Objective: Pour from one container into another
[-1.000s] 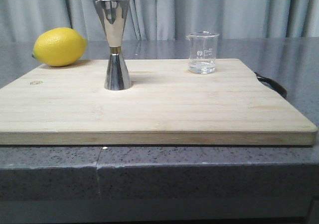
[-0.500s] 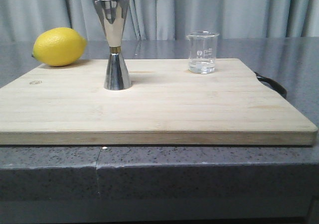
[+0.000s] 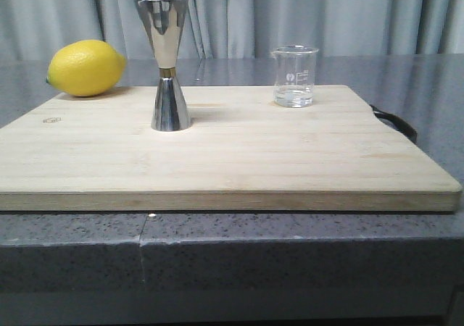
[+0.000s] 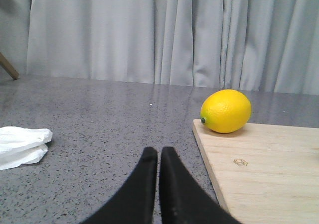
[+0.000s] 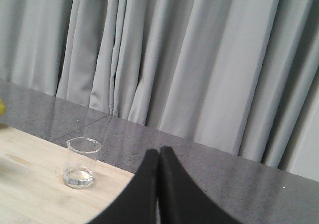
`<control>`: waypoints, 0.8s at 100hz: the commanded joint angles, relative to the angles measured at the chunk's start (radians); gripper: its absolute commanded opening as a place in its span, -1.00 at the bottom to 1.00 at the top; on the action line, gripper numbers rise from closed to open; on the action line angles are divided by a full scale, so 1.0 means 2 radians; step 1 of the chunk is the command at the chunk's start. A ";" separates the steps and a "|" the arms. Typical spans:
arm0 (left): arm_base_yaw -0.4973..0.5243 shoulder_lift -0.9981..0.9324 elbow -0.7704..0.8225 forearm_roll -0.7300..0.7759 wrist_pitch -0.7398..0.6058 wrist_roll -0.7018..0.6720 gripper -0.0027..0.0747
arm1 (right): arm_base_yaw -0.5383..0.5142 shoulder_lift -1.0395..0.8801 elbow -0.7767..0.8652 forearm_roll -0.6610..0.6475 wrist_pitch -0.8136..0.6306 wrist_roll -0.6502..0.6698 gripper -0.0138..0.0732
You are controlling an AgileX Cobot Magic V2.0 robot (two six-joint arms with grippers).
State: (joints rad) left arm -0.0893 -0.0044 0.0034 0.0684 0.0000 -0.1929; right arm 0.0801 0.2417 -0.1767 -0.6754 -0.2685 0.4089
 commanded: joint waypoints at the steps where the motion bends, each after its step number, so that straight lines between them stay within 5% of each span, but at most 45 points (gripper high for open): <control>1: 0.002 -0.012 0.018 -0.004 -0.034 0.001 -0.98 | 0.001 0.003 -0.014 0.007 -0.029 -0.001 -0.85; 16: 0.002 -0.012 0.018 -0.004 -0.034 0.001 -0.98 | 0.020 0.003 -0.014 0.053 -0.017 -0.030 -0.85; 28: 0.002 -0.012 0.018 -0.004 -0.034 0.001 -0.98 | 0.020 0.003 -0.014 0.287 0.032 -0.169 -0.85; 35: 0.002 -0.012 0.018 -0.004 -0.034 0.001 -0.98 | 0.020 0.003 -0.011 0.366 0.053 -0.252 -0.85; 75: 0.002 -0.012 0.018 -0.004 -0.034 0.001 -0.98 | -0.022 -0.004 0.109 0.365 -0.069 -0.240 -0.85; 80: 0.002 -0.012 0.018 -0.004 -0.034 0.001 -0.98 | -0.023 -0.017 0.106 0.365 -0.040 -0.239 -0.85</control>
State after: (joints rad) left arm -0.0893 -0.0044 0.0034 0.0684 0.0000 -0.1929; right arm 0.0422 0.2300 0.0190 0.0526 -0.2457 -0.0800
